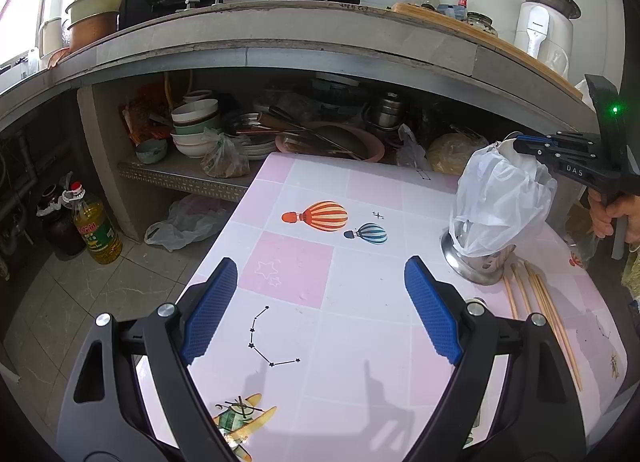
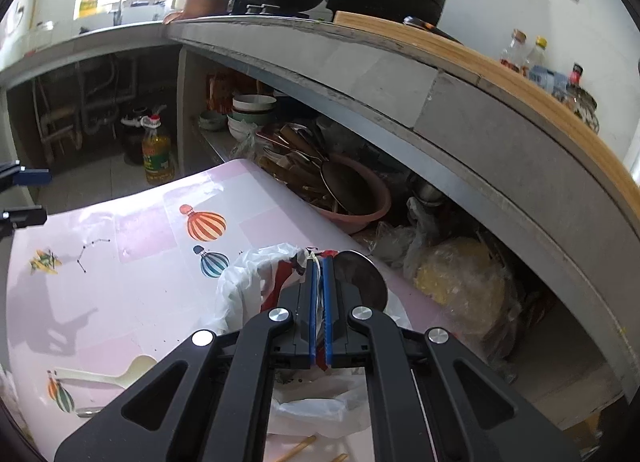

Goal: Organize utensils
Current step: 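Carry the white ceramic spoon into the holder and open the right tool, then move the left tool over the cream plastic ladle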

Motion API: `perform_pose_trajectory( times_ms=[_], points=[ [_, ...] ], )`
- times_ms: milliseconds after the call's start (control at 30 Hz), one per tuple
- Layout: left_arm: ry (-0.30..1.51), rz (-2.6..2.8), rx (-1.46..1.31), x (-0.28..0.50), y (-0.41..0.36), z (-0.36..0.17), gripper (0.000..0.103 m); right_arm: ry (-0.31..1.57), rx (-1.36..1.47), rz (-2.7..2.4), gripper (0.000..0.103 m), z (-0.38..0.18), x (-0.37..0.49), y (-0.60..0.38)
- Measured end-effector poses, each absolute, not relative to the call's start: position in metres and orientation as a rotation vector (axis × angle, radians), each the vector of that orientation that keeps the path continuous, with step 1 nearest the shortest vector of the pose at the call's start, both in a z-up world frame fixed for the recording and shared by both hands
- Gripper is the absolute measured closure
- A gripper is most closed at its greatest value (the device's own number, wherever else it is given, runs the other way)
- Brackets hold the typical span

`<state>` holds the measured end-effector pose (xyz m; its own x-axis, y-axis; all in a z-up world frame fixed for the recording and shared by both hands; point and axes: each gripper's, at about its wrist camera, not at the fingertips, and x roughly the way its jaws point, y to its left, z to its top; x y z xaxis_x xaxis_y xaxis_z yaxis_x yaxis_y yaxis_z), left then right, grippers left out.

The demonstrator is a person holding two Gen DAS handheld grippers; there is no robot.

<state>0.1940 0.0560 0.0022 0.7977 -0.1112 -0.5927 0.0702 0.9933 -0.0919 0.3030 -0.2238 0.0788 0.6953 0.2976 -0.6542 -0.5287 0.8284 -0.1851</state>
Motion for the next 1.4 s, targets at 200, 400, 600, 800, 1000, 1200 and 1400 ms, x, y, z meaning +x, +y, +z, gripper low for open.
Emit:
perform_pose_trajectory(
  times_ms=[200, 400, 600, 800, 1000, 1200, 1400],
  points=[
    [0.635, -0.100, -0.067, 0.192, 0.054, 0.003, 0.021, 0.667, -0.214, 0.510, 0.098, 0.089, 0.306, -0.242],
    [0.628, -0.105, -0.069, 0.189, 0.052, 0.005, 0.021, 0.652, -0.060, 0.510, 0.097, 0.103, 0.299, -0.269],
    [0.624, -0.120, -0.072, 0.188, 0.049, 0.007, 0.021, 0.605, 0.013, 0.479, 0.097, 0.113, 0.284, -0.289],
    [0.616, -0.126, -0.069, 0.183, 0.048, 0.010, 0.021, 0.621, 0.007, 0.432, 0.097, 0.114, 0.282, -0.292],
    [0.610, -0.132, -0.077, 0.180, 0.048, 0.011, 0.021, 0.615, 0.054, 0.378, 0.096, 0.121, 0.254, -0.301],
    [0.628, -0.167, -0.075, 0.179, 0.042, 0.005, 0.021, 0.633, 0.106, 0.312, 0.062, 0.103, 0.192, -0.302],
    [0.664, -0.233, -0.071, 0.183, 0.028, -0.004, 0.021, 0.721, 0.189, 0.185, 0.047, 0.055, 0.135, -0.296]
  ],
)
